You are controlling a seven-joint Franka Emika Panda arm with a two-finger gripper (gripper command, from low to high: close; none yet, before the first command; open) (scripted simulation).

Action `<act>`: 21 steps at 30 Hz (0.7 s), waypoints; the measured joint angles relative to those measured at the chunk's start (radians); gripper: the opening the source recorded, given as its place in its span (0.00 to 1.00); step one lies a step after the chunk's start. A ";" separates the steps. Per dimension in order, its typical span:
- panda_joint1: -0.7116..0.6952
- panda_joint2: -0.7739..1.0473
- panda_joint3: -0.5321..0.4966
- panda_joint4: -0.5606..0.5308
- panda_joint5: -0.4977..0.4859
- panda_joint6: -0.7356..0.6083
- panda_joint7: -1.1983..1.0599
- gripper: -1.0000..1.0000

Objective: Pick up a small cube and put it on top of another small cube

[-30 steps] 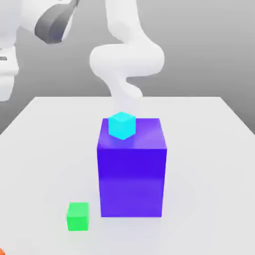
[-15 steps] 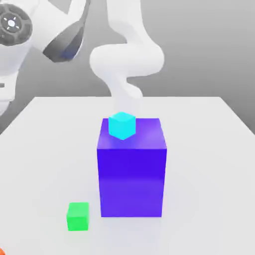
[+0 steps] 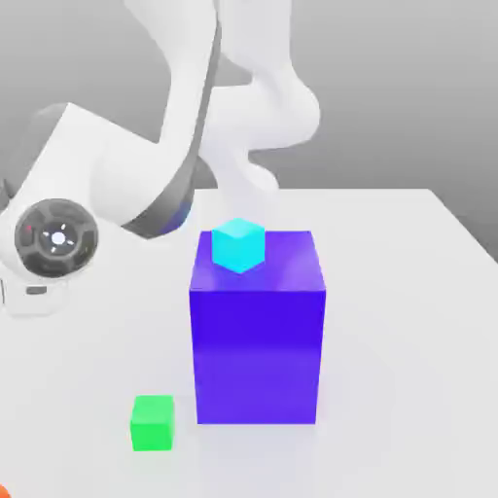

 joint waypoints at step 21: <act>-0.034 0.132 0.212 0.049 0.482 0.068 -0.084 0.00</act>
